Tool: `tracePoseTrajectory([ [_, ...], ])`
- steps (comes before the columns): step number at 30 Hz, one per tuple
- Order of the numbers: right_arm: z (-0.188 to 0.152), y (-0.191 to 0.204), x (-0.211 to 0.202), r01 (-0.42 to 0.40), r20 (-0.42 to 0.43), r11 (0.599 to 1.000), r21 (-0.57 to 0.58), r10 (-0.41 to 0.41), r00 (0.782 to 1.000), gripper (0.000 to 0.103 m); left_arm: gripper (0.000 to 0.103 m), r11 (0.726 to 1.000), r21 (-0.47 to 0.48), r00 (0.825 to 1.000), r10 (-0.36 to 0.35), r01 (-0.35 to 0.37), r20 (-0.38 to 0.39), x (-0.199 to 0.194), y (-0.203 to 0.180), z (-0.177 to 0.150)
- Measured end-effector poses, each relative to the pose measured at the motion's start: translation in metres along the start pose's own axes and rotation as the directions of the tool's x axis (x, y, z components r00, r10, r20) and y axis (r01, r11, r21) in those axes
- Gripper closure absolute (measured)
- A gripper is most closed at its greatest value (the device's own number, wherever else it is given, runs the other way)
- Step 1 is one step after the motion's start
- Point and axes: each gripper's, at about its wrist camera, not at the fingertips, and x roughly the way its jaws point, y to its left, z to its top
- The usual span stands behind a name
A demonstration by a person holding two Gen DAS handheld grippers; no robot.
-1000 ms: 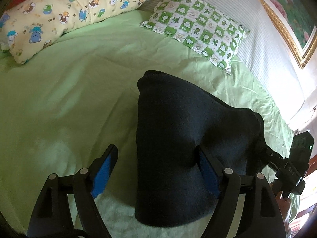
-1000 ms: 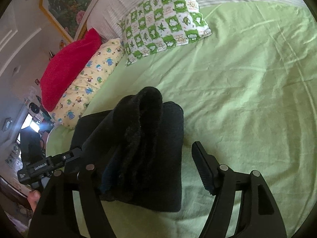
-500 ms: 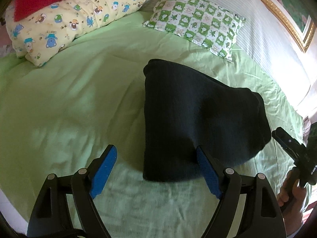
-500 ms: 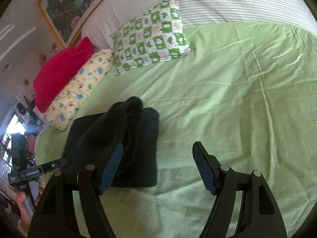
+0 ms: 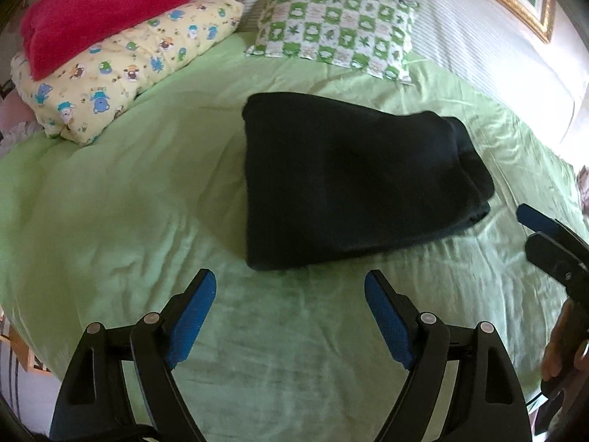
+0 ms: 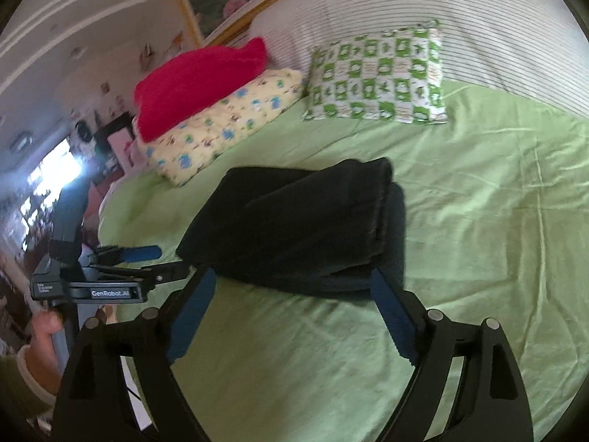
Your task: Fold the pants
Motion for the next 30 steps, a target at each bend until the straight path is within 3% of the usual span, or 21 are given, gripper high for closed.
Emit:
tracePoseTrajectory([
  [6, -0.008, 0.011, 0.01, 0.026, -0.055, 0.998, -0.054, -0.029, 0.998, 0.015, 0.018, 1.0, 0.026, 1.0, 0.005, -0.005, -0.004, 0.001, -0.009, -0.007],
  [10, -0.012, 0.015, 0.015, 0.041, -0.056, 0.996, -0.076, -0.046, 0.997, 0.015, 0.018, 0.999, 0.044, 1.0, 0.029, -0.03, 0.006, 0.002, -0.013, -0.011],
  [30, -0.017, 0.023, 0.035, 0.042, -0.076, 0.993, -0.109, -0.051, 0.996, 0.013, 0.018, 1.0, 0.028, 1.0, 0.013, -0.013, 0.006, 0.014, -0.01, -0.016],
])
